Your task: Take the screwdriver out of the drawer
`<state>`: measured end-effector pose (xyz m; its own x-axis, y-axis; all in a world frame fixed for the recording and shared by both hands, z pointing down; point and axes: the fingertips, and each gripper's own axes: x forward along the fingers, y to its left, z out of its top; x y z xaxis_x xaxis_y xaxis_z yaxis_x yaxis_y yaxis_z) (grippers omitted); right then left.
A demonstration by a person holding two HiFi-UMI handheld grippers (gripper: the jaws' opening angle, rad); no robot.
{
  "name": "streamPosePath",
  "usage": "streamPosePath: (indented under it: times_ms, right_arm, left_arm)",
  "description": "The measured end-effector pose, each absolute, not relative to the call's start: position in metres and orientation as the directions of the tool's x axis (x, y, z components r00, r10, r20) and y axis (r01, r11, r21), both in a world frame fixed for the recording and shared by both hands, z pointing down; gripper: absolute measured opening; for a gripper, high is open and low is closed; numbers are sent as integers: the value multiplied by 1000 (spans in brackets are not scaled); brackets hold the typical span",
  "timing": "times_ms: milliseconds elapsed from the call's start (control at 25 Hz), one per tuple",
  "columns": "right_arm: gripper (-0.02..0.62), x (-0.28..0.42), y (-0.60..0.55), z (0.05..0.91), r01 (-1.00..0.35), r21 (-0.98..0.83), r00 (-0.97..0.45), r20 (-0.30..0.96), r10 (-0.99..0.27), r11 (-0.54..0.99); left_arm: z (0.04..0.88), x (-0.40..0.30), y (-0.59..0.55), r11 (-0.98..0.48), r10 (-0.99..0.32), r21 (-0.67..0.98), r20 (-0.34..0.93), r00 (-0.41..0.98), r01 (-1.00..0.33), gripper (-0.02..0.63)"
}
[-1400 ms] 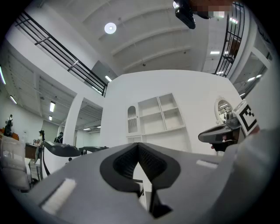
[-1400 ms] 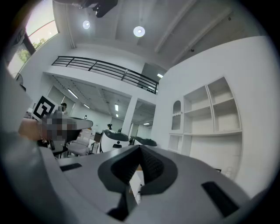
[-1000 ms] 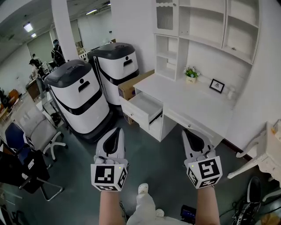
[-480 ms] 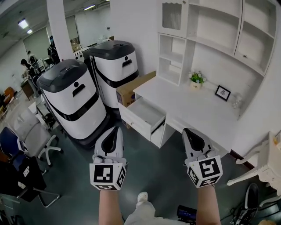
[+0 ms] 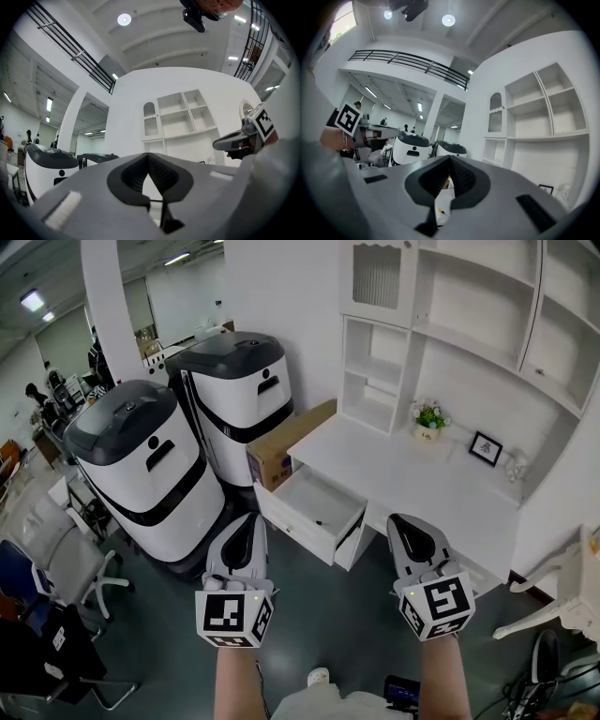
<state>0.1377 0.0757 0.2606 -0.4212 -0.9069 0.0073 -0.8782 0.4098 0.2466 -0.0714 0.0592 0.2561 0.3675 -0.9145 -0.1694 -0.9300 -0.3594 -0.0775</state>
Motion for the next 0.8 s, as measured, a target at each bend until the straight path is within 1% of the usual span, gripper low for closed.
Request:
streamPosePath:
  times_ms: [200,480,600,720,800]
  right_arm:
    - [6,128,51,265,-889,225,-406,13,-914,398]
    - [6,115,21,273,-882,219,-421,34,-906,418]
    - [6,110,8,276,-874,226,-434,34,-900,430]
    - [6,109,-7,278,-865,228,-455,25,-890,448]
    - [8,113,-19,280,-863,215,-464,19,-886,457]
  left_arm:
    - [264,-88,37,-360,-917,-95,-149,371,-928,2]
    - [273,-110,13,-337,-930,-70,-133,344,-939,2]
    - [278,-122,1,-312,-940,-17,-139,311,-950,2]
    - [277,-132,-13,-294,-944,69,-176,279,-953,2]
    - [274,-132,-23,-293,-942,81,-194,274,-953,2]
